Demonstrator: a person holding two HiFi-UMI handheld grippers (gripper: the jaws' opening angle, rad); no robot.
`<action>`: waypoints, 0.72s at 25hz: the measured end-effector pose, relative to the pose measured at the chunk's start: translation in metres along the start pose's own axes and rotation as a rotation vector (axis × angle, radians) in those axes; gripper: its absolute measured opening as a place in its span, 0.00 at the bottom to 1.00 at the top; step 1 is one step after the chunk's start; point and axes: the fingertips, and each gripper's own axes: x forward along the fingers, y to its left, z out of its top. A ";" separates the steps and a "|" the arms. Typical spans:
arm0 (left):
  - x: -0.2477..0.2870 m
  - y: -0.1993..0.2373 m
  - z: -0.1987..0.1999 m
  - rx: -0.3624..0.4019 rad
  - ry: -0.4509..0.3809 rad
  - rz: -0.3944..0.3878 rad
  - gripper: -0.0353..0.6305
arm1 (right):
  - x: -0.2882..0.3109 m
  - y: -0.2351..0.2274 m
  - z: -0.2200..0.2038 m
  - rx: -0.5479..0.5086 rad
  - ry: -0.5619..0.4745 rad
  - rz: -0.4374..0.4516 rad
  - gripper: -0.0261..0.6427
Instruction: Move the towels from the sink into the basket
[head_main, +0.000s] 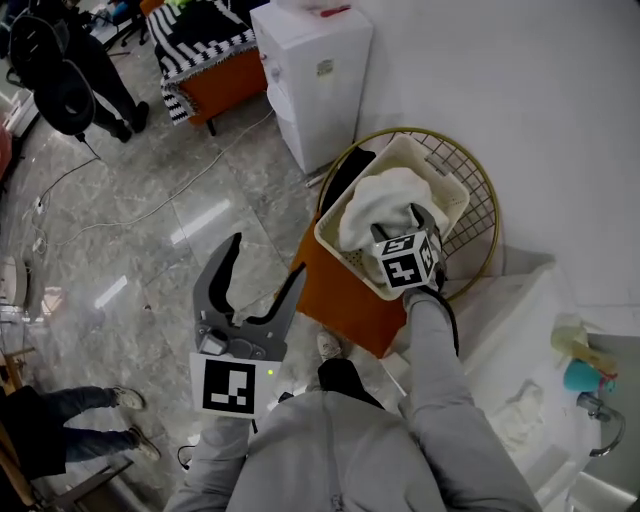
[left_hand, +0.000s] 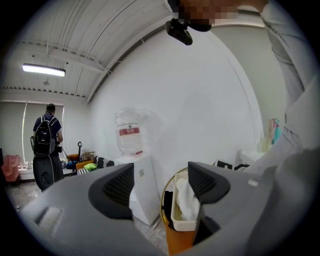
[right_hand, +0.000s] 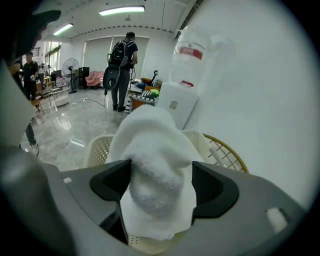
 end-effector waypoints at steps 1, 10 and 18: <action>0.000 -0.003 0.002 0.000 -0.006 -0.010 0.61 | -0.009 -0.004 0.005 0.008 -0.026 -0.015 0.58; 0.000 -0.031 0.019 -0.005 -0.059 -0.088 0.61 | -0.108 -0.041 0.042 0.091 -0.257 -0.174 0.57; -0.009 -0.058 0.033 0.008 -0.107 -0.140 0.61 | -0.214 -0.056 0.060 0.125 -0.467 -0.309 0.57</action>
